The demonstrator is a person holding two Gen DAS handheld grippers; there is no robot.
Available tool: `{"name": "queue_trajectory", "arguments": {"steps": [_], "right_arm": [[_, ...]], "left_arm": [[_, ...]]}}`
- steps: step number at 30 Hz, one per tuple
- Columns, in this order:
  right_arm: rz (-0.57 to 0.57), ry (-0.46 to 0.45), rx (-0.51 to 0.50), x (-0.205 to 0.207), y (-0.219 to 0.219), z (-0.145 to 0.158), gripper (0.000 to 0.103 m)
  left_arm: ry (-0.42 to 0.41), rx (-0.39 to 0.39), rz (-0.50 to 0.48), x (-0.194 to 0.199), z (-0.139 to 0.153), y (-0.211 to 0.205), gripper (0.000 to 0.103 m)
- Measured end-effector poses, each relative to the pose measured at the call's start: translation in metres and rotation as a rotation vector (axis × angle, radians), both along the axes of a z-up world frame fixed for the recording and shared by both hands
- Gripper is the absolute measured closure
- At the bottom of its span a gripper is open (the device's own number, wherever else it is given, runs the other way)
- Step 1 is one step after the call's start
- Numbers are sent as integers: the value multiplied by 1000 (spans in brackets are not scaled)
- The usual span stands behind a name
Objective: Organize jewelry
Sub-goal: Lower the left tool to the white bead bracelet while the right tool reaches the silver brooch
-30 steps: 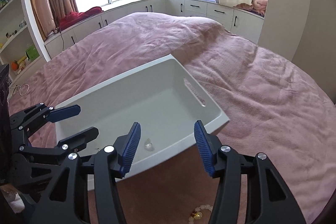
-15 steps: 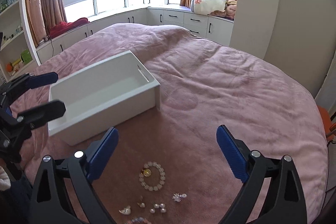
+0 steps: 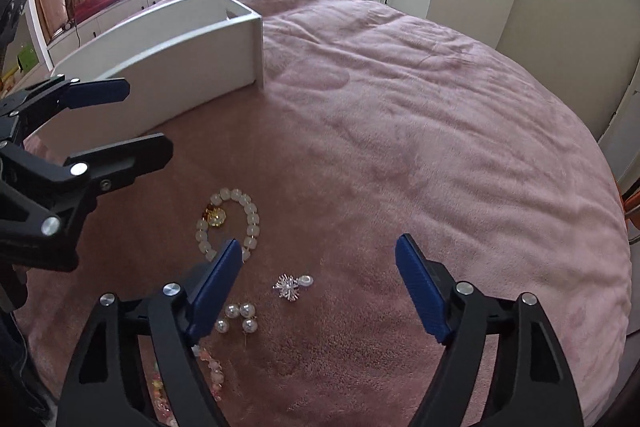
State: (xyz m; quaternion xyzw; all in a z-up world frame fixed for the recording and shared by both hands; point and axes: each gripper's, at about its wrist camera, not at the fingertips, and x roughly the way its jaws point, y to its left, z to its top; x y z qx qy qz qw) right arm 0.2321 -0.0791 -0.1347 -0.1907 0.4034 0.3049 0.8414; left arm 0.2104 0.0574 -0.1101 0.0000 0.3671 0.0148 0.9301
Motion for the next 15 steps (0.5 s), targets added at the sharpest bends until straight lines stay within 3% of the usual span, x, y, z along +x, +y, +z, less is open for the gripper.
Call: {"name": "queue_trajectory", "arguments": {"steps": [5, 10, 15], "right_arm": [[14, 25, -33, 1, 1, -26, 42], [26, 48, -50, 2, 2, -40, 49], [48, 63, -78, 2, 9, -50, 54]], "left_arm": [[72, 1, -2, 16, -35, -4, 7], [136, 38, -23, 24, -61, -8, 7], [201, 27, -29, 33, -85, -6, 7]]}}
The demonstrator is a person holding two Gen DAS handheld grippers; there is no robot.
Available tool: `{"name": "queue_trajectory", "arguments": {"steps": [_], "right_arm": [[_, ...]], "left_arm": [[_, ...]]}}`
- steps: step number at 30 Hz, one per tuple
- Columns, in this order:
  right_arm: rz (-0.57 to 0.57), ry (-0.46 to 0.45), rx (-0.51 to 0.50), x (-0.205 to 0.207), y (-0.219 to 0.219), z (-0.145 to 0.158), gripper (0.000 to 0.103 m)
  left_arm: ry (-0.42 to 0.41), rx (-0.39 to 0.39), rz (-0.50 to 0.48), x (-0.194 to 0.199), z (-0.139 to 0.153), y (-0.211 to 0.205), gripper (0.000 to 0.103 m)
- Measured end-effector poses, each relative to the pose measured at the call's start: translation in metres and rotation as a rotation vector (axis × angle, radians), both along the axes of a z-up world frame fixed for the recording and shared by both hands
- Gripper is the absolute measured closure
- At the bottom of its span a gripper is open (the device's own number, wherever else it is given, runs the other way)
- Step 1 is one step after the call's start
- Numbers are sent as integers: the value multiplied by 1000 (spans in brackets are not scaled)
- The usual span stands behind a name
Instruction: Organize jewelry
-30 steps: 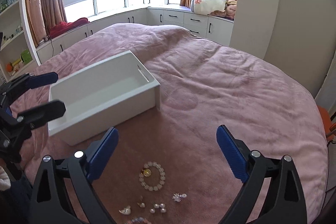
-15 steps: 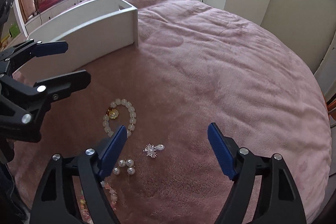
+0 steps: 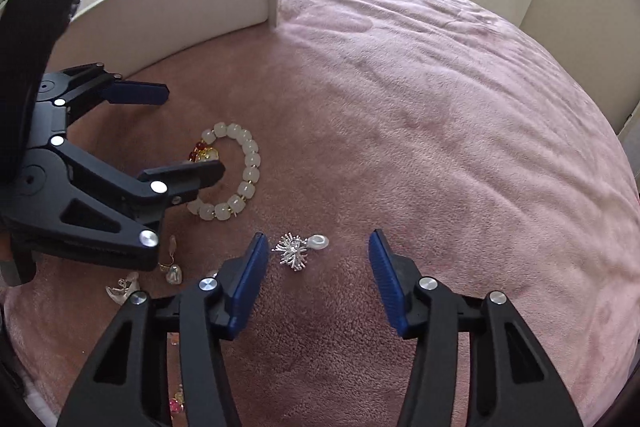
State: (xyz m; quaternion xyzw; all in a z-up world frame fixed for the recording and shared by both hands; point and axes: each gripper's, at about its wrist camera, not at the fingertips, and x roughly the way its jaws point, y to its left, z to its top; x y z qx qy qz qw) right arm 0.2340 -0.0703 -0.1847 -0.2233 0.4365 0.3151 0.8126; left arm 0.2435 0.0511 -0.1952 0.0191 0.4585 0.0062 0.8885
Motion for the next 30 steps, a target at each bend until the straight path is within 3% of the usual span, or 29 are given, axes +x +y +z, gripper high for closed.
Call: {"name": "queue_trajectory", "arguments": {"steps": [3, 5, 8, 14, 16, 30], "right_arm": [[16, 20, -23, 0, 5, -7, 64], [25, 36, -22, 0, 6, -11, 74], [28, 56, -15, 2, 7, -12, 74], [21, 73, 7, 3, 4, -11, 75], [22, 71, 16, 3, 3, -9, 75], [15, 36, 119, 6, 1, 28, 75]], "left_arm": [[6, 25, -6, 3, -8, -3, 8], [4, 47, -14, 4, -11, -6, 20], [0, 62, -15, 5, -11, -8, 26], [-9, 60, -33, 6, -8, -11, 57], [-7, 51, -53, 7, -7, -13, 73], [-30, -21, -51, -2, 20, -1, 83]]}}
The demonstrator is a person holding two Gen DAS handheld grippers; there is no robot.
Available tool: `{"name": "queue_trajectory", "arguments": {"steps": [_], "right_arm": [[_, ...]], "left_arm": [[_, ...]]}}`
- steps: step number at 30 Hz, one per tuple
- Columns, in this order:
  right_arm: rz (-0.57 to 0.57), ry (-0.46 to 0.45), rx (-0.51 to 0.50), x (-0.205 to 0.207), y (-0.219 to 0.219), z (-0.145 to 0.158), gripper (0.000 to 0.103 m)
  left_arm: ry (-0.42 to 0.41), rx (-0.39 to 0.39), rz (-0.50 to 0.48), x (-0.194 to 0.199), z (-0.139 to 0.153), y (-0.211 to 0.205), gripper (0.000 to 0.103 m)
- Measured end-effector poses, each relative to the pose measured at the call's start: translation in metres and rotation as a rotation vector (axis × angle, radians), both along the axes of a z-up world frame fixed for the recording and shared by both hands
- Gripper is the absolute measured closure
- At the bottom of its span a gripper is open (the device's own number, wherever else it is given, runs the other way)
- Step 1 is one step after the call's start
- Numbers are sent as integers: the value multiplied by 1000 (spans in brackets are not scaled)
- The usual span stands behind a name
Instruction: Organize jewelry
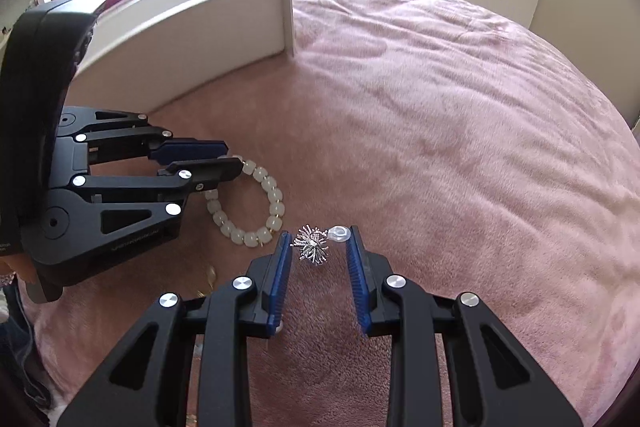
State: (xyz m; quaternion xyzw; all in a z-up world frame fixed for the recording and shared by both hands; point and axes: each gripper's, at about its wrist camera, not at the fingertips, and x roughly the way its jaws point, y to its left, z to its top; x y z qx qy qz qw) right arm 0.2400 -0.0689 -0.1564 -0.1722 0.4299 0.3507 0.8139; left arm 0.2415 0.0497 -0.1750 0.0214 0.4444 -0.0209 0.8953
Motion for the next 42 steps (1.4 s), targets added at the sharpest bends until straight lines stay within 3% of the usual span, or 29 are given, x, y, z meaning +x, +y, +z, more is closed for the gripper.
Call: {"name": "queue_trajectory", "arguments": {"steps": [1, 2, 10, 11, 13, 16, 21, 25, 27, 30, 36, 38, 42], "right_arm": [[-1, -4, 0, -1, 1, 2, 75], [-1, -6, 11, 0, 1, 5, 75], [-37, -39, 94, 11, 14, 35, 75], [-40, -41, 96, 12, 15, 37, 75], [-38, -48, 97, 12, 18, 39, 75], [-39, -47, 94, 12, 18, 39, 75], [-38, -48, 88, 12, 16, 37, 75], [-36, -41, 86, 13, 16, 34, 75], [-35, -36, 83, 13, 16, 32, 75], [-37, -33, 73, 13, 16, 28, 75], [-29, -46, 67, 11, 19, 32, 75], [-27, -53, 79, 12, 21, 38, 75], [-30, -71, 104, 15, 28, 52, 75]], "left_arm": [[-6, -2, 2, -1, 3, 1, 95], [-11, -1, 12, -2, 7, 4, 97], [-79, -26, 17, -12, 50, 20, 96], [-73, -26, 10, -11, 50, 19, 94], [-58, -31, -6, -12, 44, 17, 64], [-31, -16, -32, -9, 28, 8, 49], [51, 45, -35, 4, -8, -7, 46], [72, 32, -2, 13, -25, -6, 46], [66, 41, 7, 14, -28, -7, 51], [60, 53, 16, 13, -27, -7, 77], [61, 35, 19, 13, -17, -6, 82], [41, 16, 19, 10, -8, -3, 96], [-14, 15, 23, 1, 20, 7, 97]]}}
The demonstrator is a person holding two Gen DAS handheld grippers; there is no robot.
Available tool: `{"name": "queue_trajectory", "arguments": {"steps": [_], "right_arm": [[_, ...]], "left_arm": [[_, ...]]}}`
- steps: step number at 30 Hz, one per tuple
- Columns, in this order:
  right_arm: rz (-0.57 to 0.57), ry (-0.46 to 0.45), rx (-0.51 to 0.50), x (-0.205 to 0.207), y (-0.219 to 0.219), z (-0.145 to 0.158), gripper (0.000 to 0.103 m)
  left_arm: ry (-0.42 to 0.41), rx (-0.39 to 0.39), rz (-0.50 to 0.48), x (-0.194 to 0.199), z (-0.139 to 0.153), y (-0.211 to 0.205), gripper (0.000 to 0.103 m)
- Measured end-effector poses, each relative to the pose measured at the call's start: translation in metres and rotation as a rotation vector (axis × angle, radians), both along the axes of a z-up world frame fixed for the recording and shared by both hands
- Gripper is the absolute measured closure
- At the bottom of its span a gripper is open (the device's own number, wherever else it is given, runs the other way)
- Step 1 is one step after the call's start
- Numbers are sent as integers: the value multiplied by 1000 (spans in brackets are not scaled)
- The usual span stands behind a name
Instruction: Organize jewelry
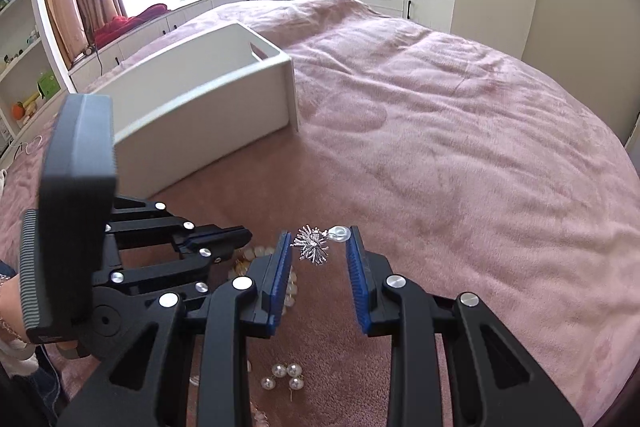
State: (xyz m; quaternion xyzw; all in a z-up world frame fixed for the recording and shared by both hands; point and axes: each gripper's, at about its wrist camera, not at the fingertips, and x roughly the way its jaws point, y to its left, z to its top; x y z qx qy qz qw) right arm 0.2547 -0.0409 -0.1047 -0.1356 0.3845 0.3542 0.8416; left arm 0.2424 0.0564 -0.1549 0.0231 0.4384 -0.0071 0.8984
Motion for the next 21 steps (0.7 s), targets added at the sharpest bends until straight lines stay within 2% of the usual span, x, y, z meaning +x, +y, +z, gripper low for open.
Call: {"name": "queue_trajectory", "arguments": {"steps": [3, 6, 9, 12, 15, 17, 18, 19, 20, 21], "right_arm": [[-1, -7, 8, 1, 5, 7, 75], [-6, -5, 7, 0, 9, 9, 75], [-1, -7, 3, -3, 9, 9, 75], [-6, -1, 0, -1, 5, 7, 75], [-20, 4, 9, 2, -1, 7, 75], [-23, 6, 11, 4, -4, 6, 75], [-25, 8, 10, 5, -6, 5, 75], [-28, 11, 9, 6, -7, 3, 75], [-31, 14, 6, 7, -8, 1, 75], [-35, 18, 4, 8, -9, 0, 75]], "left_arm": [[-32, -11, -5, -5, 17, 6, 97], [-12, -31, -51, -5, 20, 6, 95], [25, 18, -106, 1, 3, -1, 56], [90, 13, -165, 13, -22, -8, 54], [119, 44, -174, 25, -43, -8, 52], [98, 41, -180, 27, -45, -9, 54], [90, 37, -177, 27, -45, -8, 60], [80, 27, -164, 28, -44, -6, 77], [75, 17, -151, 29, -44, -5, 85], [72, 3, -137, 29, -43, -2, 88]]}}
